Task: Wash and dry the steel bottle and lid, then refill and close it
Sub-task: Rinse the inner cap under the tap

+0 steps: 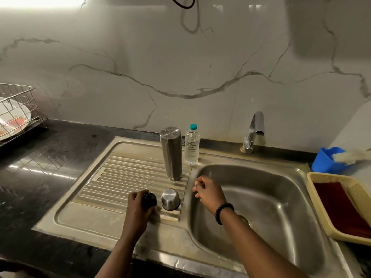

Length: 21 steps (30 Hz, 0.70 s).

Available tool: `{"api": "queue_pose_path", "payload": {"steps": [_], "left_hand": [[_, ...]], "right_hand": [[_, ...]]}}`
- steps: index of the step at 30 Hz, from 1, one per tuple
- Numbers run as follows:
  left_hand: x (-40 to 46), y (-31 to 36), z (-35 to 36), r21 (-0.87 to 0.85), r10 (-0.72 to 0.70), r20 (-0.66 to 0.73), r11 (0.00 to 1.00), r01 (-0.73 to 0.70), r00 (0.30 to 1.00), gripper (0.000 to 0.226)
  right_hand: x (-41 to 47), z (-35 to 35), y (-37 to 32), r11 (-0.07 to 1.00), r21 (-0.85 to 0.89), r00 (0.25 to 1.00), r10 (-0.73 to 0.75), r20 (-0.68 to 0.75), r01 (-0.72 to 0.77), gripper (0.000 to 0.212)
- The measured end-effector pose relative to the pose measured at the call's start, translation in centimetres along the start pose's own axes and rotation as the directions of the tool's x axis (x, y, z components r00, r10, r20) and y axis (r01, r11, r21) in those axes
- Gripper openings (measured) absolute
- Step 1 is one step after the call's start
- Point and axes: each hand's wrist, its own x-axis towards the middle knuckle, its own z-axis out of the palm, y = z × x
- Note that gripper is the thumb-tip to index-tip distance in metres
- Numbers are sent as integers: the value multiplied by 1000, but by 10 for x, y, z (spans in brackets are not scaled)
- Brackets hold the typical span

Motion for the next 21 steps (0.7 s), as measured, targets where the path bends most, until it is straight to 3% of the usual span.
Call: {"api": "queue_pose_path", "payload": {"steps": [15,17,19,21], "left_hand": [[2,2,-4,-39,-104,9,994,104,995,76],[-1,9,-7,-2,-60,-112,998,60,992,66],[-3,20,-10,92,103,-323,993,-77,941,38],[-3,38,-10,127,207,-388,977,-171,898,27]], "right_hand": [[7,-10,5,998,-63,999,24,27,-22,15],[8,-12,4,997,-72,1000,6,17,-5,11],[10,-16,6,991,-127,999,-32,-15,30,6],[11,-22,9,975,-219,996,-63,-68,47,22]]}}
